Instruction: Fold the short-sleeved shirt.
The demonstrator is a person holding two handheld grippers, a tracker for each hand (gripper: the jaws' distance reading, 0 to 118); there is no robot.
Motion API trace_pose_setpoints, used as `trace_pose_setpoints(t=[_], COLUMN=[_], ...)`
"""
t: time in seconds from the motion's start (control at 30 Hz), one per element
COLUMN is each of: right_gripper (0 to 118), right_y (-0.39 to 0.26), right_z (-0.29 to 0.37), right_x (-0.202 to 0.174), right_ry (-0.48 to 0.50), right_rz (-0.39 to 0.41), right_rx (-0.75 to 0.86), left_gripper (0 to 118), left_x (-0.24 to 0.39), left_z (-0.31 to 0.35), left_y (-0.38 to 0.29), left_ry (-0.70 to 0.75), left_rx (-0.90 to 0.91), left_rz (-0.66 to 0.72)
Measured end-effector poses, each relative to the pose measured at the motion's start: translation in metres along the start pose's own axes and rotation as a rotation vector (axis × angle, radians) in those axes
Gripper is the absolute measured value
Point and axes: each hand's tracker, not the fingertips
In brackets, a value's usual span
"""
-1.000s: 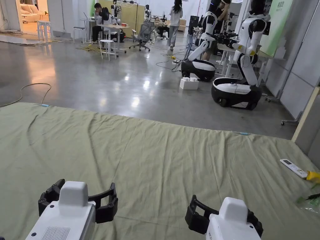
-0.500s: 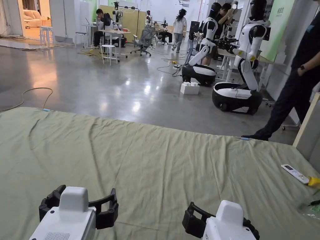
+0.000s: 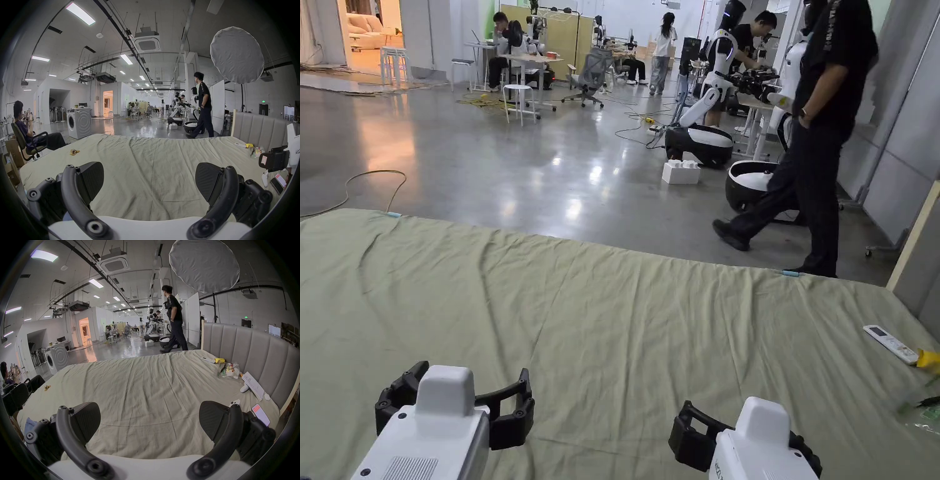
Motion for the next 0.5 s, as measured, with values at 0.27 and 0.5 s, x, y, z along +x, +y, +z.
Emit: trace_pose_setpoints(t=[0.27,0.5], right_gripper=[118,118], right_y=[0.0012,0.0035], right_z=[0.0046,0.0083], right_x=[-0.0004,-0.0012], right_ry=[0.007,0.0], right_rz=[0.015,0.021], right_rx=[0.014,0.033], left_gripper=[113,113], left_x=[-0.0002,0.0013], left_z=[0.0014,0.0031], left_y=[-0.0007,-0.0014], left_ry=[-0.019,-0.008], left_rx=[0.022,0.053], left_rz=[0.005,-0.016])
